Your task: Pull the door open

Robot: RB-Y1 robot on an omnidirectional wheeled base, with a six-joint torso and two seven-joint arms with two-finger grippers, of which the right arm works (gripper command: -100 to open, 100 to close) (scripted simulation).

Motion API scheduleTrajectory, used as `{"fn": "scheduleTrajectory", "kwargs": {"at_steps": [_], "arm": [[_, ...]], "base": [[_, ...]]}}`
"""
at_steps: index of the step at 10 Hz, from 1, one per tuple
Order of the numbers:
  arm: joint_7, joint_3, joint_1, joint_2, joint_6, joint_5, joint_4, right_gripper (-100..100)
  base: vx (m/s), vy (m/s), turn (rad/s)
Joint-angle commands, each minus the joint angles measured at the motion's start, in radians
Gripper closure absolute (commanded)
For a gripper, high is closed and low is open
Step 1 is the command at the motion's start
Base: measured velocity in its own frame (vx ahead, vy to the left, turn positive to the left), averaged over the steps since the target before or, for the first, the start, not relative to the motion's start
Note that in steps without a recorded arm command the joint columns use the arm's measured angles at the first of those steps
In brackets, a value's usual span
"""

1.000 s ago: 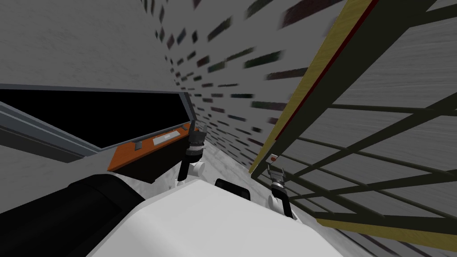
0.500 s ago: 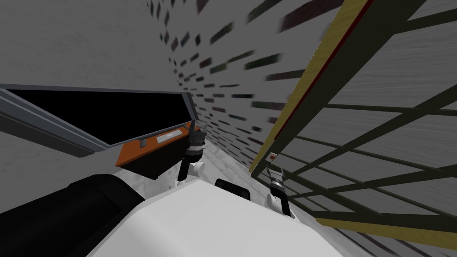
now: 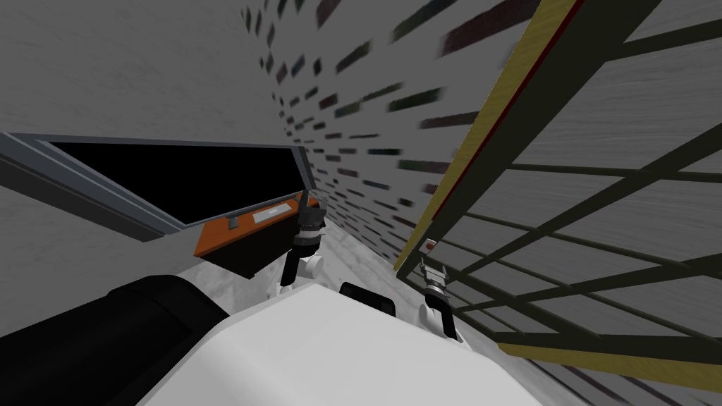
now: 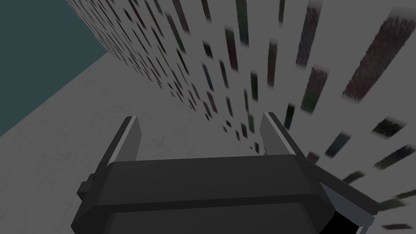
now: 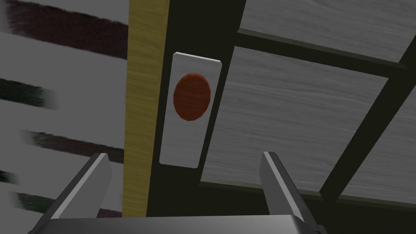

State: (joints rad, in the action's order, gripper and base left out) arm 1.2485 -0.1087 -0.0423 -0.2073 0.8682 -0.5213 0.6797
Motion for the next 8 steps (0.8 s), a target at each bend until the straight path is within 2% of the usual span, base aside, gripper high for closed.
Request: {"fn": "scheduleTrajectory", "kwargs": {"at_steps": [1, 6, 7, 8], "arm": [[0.043, -0.005, 0.000, 0.003, -0.003, -0.014, 0.004, -100], [0.143, -0.019, -0.003, 0.011, -0.011, -0.051, 0.011, -100], [0.131, -0.017, -0.003, 0.010, -0.011, -0.047, 0.011, -100], [0.154, -0.013, 0.006, -0.008, -0.004, -0.053, 0.005, -100]], "base": [[-0.041, -0.006, 0.019], [-0.047, -0.014, 0.029], [-0.016, -0.005, 0.004], [0.097, -0.003, 0.092]]}}
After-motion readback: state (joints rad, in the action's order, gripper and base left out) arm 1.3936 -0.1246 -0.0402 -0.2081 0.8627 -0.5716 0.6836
